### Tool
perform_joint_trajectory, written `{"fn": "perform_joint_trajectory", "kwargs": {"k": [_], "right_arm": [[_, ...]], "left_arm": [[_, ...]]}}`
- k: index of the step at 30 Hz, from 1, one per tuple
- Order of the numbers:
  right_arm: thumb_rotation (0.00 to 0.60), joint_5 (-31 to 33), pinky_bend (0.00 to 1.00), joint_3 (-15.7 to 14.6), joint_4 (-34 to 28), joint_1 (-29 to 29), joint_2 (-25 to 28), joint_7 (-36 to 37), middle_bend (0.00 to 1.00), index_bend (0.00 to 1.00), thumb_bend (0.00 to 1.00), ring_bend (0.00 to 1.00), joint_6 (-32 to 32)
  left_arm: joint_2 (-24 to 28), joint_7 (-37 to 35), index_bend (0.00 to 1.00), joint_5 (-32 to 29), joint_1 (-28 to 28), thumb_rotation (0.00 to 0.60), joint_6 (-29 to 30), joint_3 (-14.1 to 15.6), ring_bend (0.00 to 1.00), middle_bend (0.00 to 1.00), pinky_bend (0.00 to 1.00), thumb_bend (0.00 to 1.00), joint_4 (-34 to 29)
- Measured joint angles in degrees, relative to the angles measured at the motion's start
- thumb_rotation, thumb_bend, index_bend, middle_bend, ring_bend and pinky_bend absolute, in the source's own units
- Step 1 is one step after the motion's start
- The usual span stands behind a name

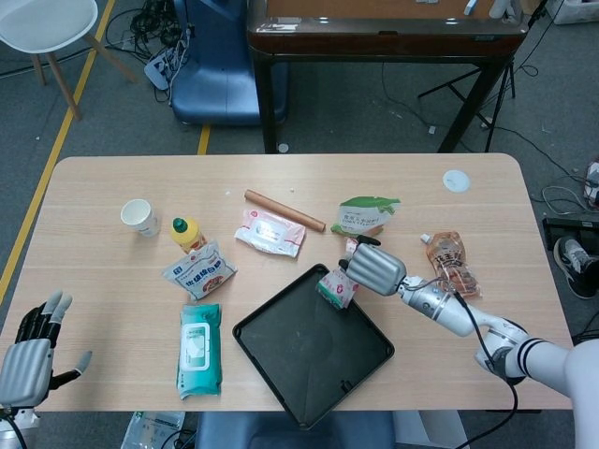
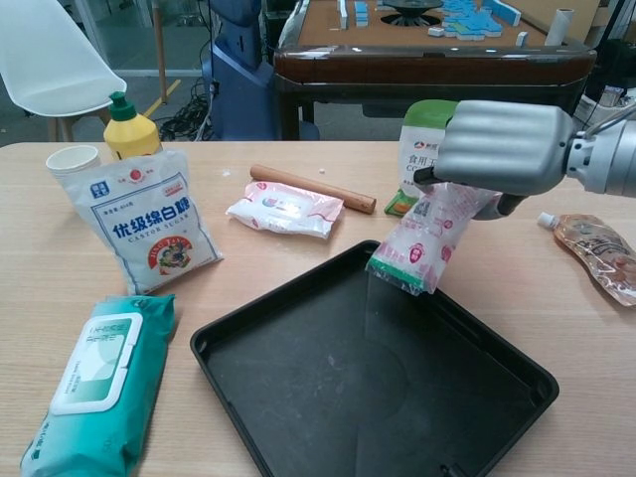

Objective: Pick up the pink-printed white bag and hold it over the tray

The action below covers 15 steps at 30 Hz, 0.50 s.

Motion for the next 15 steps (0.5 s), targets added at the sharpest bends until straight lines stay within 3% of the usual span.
{"fn": "perform_joint_trajectory", "kwargs": {"k": [15], "right_arm": [[0.600,0.2,0.60,-0.4,-0.9,0.6,-0.5,-4.3,0.85,0.98,0.70,0.74,-4.2]], "left_arm": [[-0.1,-0.4,0.04,-0.3,0.2,0.600,0.0,0.1,0.00,0.00,0.03,0.24,0.3]]}}
